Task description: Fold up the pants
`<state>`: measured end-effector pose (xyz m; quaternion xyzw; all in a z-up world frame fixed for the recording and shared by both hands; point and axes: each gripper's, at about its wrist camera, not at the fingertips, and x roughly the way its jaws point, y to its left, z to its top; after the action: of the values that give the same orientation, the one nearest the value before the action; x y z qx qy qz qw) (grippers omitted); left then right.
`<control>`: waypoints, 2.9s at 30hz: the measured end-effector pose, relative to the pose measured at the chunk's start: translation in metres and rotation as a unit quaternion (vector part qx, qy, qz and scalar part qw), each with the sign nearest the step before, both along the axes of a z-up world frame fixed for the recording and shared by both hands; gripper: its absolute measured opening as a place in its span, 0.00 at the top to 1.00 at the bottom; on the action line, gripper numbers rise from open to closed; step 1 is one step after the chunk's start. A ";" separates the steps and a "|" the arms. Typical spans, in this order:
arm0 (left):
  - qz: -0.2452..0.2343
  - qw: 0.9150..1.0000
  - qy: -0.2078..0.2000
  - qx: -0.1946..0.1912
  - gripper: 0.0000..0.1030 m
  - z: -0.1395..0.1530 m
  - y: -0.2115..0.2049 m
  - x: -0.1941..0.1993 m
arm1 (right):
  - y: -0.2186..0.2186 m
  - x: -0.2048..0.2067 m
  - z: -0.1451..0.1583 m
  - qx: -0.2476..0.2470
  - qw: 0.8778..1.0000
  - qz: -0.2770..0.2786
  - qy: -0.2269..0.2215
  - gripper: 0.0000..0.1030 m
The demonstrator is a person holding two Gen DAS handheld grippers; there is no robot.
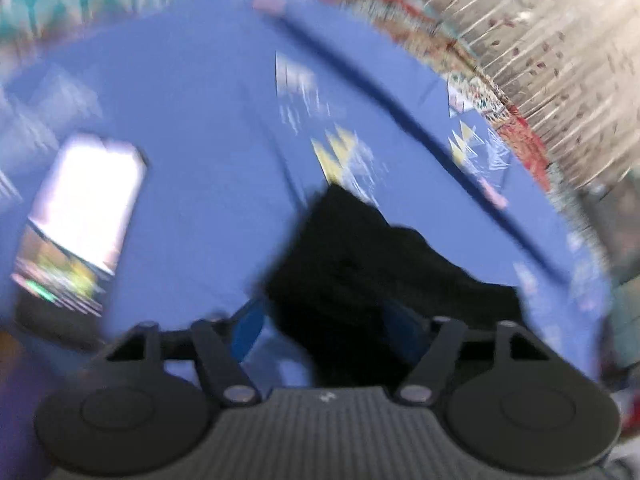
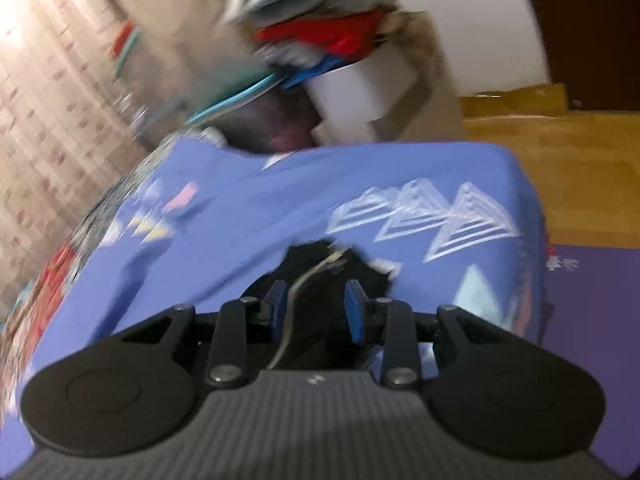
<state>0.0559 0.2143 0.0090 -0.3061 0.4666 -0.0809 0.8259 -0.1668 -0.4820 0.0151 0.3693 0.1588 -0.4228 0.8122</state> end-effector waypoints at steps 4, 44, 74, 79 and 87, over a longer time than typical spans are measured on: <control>0.024 0.995 0.068 -0.072 0.57 -0.052 0.002 0.032 | 0.023 0.024 -0.009 0.009 0.998 0.061 0.016 0.66; -0.030 0.925 -0.075 0.371 0.86 -0.020 -0.111 0.084 | 0.058 0.058 -0.041 0.049 0.976 0.206 0.059 0.65; -0.095 0.938 -0.095 0.319 0.47 0.032 -0.211 0.057 | -0.078 0.094 -0.024 -0.177 0.964 0.138 0.145 0.56; -0.123 0.940 -0.107 0.298 0.47 0.025 -0.223 0.047 | -0.070 0.086 -0.019 -0.148 0.976 0.092 0.134 0.53; -0.137 0.942 -0.100 0.291 0.47 -0.001 -0.207 0.026 | 0.058 0.126 0.019 -0.036 0.923 0.384 0.004 0.53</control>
<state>0.0820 0.0071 0.0078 0.0239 0.4224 -0.0842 0.9022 -0.0411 -0.4243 0.0344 0.2487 0.2757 -0.0856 0.9245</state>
